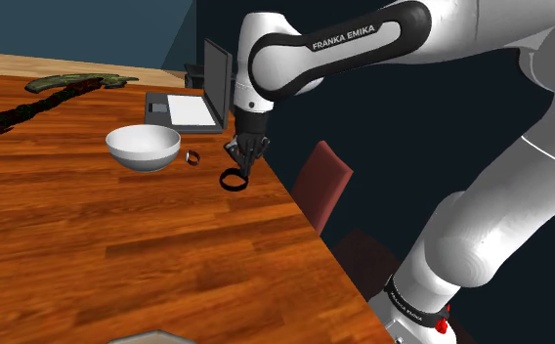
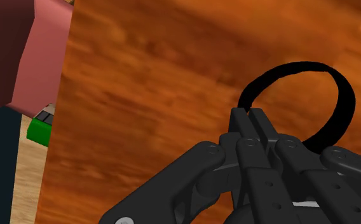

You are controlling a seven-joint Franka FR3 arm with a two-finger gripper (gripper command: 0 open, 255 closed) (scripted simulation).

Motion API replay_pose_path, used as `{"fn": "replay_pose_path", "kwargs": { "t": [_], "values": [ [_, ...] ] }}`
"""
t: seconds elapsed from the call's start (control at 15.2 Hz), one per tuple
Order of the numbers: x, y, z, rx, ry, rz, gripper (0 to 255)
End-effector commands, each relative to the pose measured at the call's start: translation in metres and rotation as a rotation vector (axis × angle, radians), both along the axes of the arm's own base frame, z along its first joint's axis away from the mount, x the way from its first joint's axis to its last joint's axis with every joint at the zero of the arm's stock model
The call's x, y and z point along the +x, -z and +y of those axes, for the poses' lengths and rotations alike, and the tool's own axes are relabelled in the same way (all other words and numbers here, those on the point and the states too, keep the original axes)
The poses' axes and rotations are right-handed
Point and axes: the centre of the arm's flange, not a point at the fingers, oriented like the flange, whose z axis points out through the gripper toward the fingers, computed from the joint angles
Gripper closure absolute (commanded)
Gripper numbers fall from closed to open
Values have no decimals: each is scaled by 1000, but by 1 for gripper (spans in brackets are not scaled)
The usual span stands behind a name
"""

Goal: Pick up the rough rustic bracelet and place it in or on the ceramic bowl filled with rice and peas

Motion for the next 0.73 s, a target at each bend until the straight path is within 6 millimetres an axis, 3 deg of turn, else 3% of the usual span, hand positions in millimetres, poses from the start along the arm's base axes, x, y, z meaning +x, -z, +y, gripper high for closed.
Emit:
{"fn": "replay_pose_path", "kwargs": {
  "t": [0.0,0.66],
  "values": [
    [-1,-11,0,0,0,1,255],
    [-1,-64,0,0,0,1,255]
  ]
}}
